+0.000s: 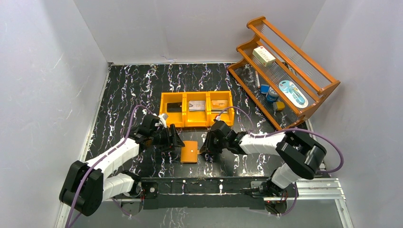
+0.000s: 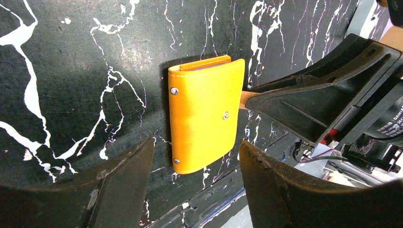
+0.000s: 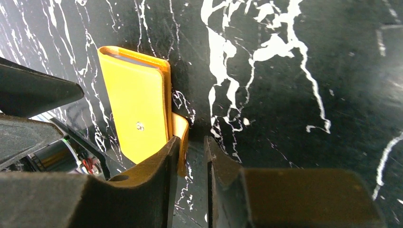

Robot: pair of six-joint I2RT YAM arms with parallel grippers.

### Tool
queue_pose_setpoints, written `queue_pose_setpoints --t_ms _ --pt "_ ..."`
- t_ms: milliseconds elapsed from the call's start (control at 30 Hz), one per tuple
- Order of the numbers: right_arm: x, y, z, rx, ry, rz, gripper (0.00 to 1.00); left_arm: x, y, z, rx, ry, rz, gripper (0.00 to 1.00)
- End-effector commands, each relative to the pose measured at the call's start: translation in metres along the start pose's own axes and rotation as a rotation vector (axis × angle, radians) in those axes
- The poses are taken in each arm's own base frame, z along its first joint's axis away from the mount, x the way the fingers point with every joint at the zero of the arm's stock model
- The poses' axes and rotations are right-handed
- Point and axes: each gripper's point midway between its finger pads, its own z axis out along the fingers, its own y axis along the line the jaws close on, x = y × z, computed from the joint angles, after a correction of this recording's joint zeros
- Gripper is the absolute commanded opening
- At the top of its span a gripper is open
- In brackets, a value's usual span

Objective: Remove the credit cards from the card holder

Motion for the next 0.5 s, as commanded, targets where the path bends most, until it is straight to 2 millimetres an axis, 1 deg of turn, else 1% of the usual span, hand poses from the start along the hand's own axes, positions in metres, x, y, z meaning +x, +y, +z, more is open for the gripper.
queue_pose_setpoints --t_ms 0,133,200,267,367,467 --pt "-0.002 0.016 0.006 -0.061 0.019 -0.036 0.31 0.003 -0.006 -0.002 0.031 0.006 0.011 0.64" --pt "0.002 0.013 0.008 -0.063 0.035 -0.026 0.28 -0.001 -0.004 -0.004 0.017 -0.028 -0.003 0.64" --pt "0.003 0.015 0.006 -0.076 0.035 -0.027 0.24 -0.003 -0.002 -0.006 0.009 -0.052 -0.011 0.64" --pt "0.002 0.015 0.004 -0.077 0.026 -0.027 0.17 -0.007 -0.002 -0.009 0.003 -0.086 -0.015 0.63" --pt "-0.003 0.021 -0.003 -0.098 0.003 -0.041 0.01 -0.018 0.0 -0.018 -0.027 -0.169 -0.027 0.64" --pt "-0.006 0.033 -0.014 -0.147 -0.012 -0.068 0.0 -0.033 -0.001 -0.032 -0.039 -0.283 -0.034 0.67"
